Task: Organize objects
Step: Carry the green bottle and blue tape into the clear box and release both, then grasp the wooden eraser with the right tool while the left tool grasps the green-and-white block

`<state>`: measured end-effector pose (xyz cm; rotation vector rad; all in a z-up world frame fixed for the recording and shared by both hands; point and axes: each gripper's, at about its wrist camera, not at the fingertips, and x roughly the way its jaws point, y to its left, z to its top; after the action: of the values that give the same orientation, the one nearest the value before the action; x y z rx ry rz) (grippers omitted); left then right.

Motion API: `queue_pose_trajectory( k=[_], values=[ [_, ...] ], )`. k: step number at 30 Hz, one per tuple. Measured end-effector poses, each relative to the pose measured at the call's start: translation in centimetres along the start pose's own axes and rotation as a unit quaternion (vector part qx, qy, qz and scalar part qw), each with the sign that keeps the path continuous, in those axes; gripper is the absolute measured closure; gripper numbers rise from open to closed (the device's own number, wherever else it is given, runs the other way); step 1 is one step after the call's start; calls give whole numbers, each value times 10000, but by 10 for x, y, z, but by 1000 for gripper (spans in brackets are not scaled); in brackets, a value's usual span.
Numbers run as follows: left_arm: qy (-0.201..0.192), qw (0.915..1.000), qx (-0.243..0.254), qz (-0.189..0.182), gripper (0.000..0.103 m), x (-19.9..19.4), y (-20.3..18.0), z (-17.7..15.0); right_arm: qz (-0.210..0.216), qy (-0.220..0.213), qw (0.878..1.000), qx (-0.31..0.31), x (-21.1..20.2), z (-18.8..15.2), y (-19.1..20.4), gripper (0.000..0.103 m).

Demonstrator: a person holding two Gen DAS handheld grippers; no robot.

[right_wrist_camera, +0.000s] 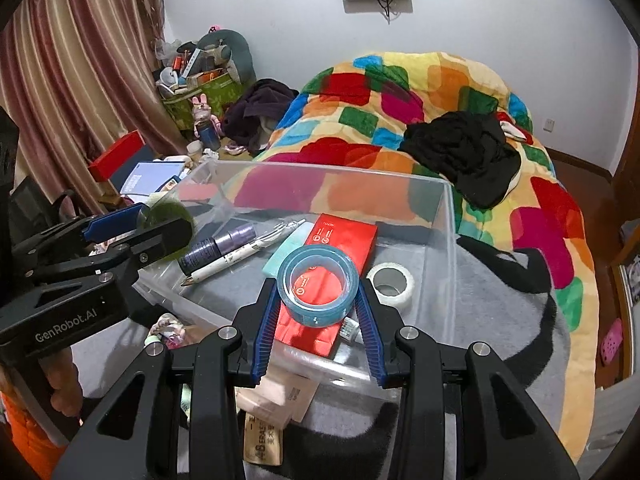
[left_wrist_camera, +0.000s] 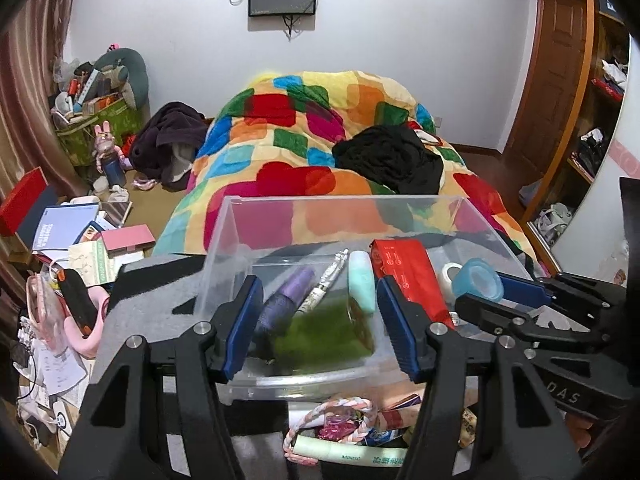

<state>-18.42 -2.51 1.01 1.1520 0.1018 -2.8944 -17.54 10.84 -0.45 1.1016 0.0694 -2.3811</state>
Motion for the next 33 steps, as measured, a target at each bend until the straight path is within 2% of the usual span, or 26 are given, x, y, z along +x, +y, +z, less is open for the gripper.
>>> queue_pose_trajectory(
  k=[8, 12, 14, 20, 24, 33],
  values=[
    [85, 9998, 149, -140, 43, -1, -9, -5, -43, 41, 9999, -84, -1, 1, 4, 67],
    [115, 9995, 153, -264, 40, -8, -11, -8, -54, -46, 9998, -171, -10, 0, 8, 55],
    [94, 9995, 157, -274, 39, -13, -10, -9, -89, -111, 9996, -225, -16, -2, 11, 53],
    [-57, 9993, 200, -312, 30, -34, -10, -13, -97, -338, 9986, -403, -37, -9, 20, 49],
    [-110, 9991, 181, -379, 18, -49, -7, -18, -6, -453, 9982, -395, -52, -15, 21, 45],
    [152, 9991, 9, -405, 11, -58, 14, -46, 2, -421, 9984, -372, -64, -41, 14, 43]
  ],
)
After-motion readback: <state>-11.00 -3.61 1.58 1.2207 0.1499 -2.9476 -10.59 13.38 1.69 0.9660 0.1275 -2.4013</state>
